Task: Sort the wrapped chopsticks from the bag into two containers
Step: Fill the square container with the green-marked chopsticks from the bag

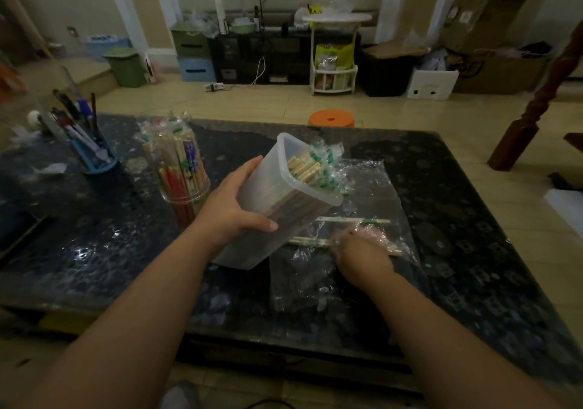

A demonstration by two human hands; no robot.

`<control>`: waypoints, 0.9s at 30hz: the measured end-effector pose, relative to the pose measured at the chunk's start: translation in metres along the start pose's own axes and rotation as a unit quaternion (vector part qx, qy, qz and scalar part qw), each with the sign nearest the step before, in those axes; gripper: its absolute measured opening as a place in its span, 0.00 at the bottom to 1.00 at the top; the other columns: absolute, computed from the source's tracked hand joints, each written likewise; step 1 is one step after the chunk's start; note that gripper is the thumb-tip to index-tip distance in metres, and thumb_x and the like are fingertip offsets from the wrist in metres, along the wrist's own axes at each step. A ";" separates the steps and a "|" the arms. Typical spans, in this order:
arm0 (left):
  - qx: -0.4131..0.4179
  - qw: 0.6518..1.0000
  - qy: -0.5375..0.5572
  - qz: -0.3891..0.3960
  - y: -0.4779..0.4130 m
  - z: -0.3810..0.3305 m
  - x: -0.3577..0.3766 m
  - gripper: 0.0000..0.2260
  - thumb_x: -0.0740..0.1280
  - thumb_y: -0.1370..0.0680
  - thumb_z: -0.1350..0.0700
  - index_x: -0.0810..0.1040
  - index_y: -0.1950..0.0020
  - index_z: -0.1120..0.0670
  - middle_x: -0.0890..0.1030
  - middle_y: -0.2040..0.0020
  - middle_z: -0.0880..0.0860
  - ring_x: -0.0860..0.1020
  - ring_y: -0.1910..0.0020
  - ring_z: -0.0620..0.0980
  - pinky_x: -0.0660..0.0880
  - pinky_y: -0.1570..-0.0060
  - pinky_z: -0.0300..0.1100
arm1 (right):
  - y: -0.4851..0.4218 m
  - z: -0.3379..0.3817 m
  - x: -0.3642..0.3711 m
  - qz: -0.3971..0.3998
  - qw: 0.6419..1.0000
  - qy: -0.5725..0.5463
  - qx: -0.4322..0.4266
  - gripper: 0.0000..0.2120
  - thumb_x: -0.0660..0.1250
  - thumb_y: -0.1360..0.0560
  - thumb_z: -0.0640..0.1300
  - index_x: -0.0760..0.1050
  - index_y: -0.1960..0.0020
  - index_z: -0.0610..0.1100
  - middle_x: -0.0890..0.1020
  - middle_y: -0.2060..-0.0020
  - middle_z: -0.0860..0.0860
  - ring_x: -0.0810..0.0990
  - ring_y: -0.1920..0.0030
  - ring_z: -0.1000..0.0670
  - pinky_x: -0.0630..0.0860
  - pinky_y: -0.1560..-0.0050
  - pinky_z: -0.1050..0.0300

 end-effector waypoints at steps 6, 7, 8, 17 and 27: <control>-0.004 1.000 -0.003 0.000 0.000 0.001 0.001 0.54 0.81 0.49 0.46 0.63 0.24 0.36 0.68 0.27 0.43 0.69 0.30 0.48 0.69 0.32 0.59 | 0.022 0.015 -0.012 -0.084 0.989 0.099 -0.075 0.14 0.57 0.21 0.42 0.72 0.37 0.48 0.78 0.44 0.48 0.76 0.46 0.45 0.71 0.45 0.49; -0.005 1.000 -0.003 0.002 -0.001 0.001 0.001 0.54 0.81 0.48 0.46 0.63 0.24 0.35 0.68 0.27 0.43 0.69 0.30 0.49 0.70 0.32 0.59 | 0.027 0.017 -0.015 -0.067 0.990 0.100 -0.071 0.14 0.57 0.21 0.42 0.72 0.37 0.47 0.78 0.44 0.47 0.77 0.45 0.44 0.72 0.46 0.49; -0.006 1.000 -0.003 0.002 -0.001 0.001 0.001 0.54 0.81 0.48 0.46 0.63 0.24 0.34 0.68 0.27 0.43 0.69 0.30 0.49 0.70 0.32 0.60 | 0.031 0.018 -0.018 -0.042 0.993 0.094 -0.060 0.14 0.58 0.22 0.41 0.72 0.37 0.46 0.79 0.45 0.46 0.78 0.46 0.43 0.74 0.46 0.49; -0.008 1.000 -0.002 0.009 0.003 0.001 0.003 0.53 0.82 0.47 0.47 0.63 0.25 0.33 0.68 0.27 0.42 0.69 0.29 0.49 0.69 0.31 0.61 | 0.057 0.033 -0.047 0.117 0.982 0.125 -0.078 0.13 0.65 0.24 0.44 0.79 0.41 0.50 0.81 0.44 0.45 0.80 0.44 0.42 0.75 0.47 0.52; -0.012 1.000 0.018 -0.002 0.007 -0.003 0.002 0.54 0.81 0.49 0.46 0.63 0.25 0.35 0.67 0.27 0.45 0.69 0.30 0.51 0.71 0.33 0.59 | 0.083 0.063 -0.119 -0.030 0.969 0.136 -0.204 0.11 0.65 0.29 0.59 0.75 0.58 0.52 0.76 0.67 0.53 0.75 0.62 0.48 0.69 0.64 0.55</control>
Point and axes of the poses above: each hand's wrist, its own y-axis away from the middle knuckle, its own x-axis out of the palm, z = x × y, the point moved 4 cm from there along -y, towards the middle knuckle
